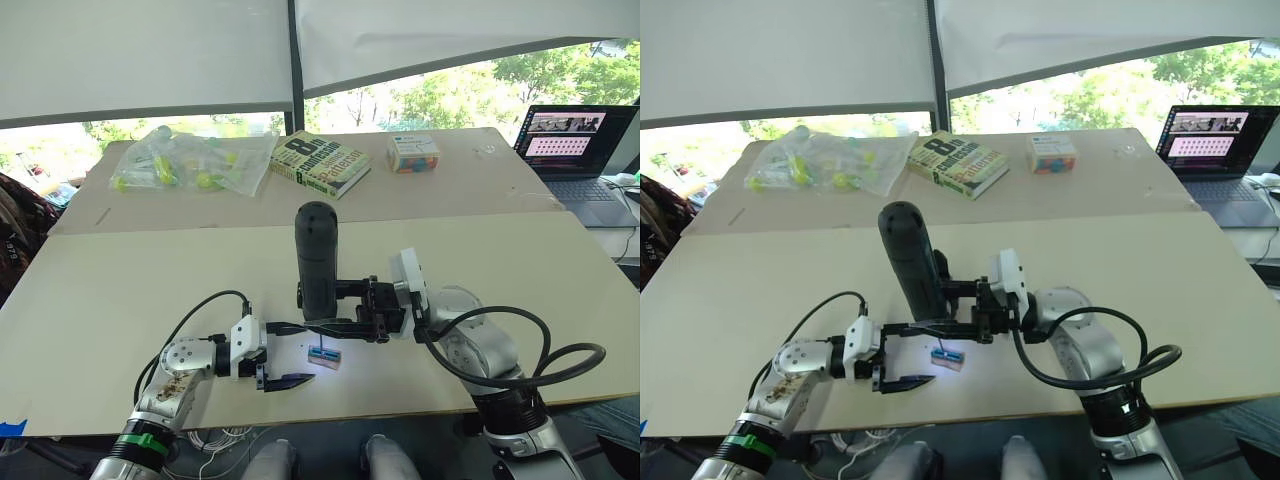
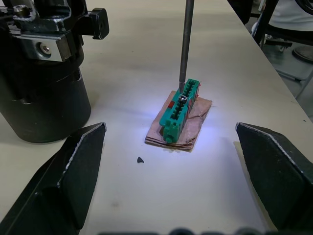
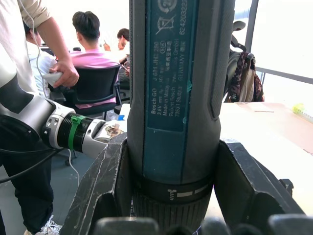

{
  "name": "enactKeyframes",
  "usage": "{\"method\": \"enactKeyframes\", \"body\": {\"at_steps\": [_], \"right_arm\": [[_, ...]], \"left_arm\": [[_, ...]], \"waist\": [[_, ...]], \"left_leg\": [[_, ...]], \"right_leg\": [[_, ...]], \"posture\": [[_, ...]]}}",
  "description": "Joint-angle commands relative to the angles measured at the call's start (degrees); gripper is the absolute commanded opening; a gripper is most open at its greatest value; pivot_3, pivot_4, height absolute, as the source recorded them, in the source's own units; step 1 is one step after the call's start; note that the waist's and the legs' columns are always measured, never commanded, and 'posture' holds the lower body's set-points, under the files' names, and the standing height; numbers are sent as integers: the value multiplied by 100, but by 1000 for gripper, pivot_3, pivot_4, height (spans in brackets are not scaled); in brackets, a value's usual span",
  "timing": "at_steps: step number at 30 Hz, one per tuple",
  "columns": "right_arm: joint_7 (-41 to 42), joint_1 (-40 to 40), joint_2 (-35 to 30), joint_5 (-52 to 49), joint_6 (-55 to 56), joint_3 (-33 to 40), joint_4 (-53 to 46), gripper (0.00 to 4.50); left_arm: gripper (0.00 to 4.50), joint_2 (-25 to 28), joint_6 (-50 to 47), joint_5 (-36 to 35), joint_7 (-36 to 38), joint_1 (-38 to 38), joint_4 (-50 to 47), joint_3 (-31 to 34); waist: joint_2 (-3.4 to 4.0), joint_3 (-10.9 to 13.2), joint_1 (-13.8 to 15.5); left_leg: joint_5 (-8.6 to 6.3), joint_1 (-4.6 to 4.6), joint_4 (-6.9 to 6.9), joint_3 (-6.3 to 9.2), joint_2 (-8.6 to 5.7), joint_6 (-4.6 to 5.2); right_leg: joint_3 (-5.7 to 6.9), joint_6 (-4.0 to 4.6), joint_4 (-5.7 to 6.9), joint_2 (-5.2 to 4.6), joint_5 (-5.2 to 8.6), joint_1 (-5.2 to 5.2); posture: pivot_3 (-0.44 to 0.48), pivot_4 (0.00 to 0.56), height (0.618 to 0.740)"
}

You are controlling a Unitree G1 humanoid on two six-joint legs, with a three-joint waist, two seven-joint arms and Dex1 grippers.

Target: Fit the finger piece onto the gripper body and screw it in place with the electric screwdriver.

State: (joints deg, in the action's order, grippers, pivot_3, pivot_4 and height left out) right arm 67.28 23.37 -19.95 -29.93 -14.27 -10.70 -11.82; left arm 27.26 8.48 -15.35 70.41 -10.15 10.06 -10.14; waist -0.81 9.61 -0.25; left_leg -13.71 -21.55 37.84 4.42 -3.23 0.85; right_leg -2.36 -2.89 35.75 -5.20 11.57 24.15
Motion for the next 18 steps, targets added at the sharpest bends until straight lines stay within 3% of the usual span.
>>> {"method": "enactKeyframes", "body": {"at_steps": [1,18], "right_arm": [[-3,108,15,-71,177,79,-176,1915],[-29,49,14,-45,117,16,-204,1915]], "left_arm": [[4487,-18,-225,90,-24,110,-89,-210],[4487,24,-681,59,-162,74,-524,-228]], "waist": [[0,0,-1],[-2,1,-13]], "left_leg": [[0,-1,0,0,0,0],[0,-8,0,0,1,0]], "right_leg": [[0,0,0,0,0,1],[0,0,-1,1,0,7]], "posture": [[0,150,737],[0,150,737]]}}
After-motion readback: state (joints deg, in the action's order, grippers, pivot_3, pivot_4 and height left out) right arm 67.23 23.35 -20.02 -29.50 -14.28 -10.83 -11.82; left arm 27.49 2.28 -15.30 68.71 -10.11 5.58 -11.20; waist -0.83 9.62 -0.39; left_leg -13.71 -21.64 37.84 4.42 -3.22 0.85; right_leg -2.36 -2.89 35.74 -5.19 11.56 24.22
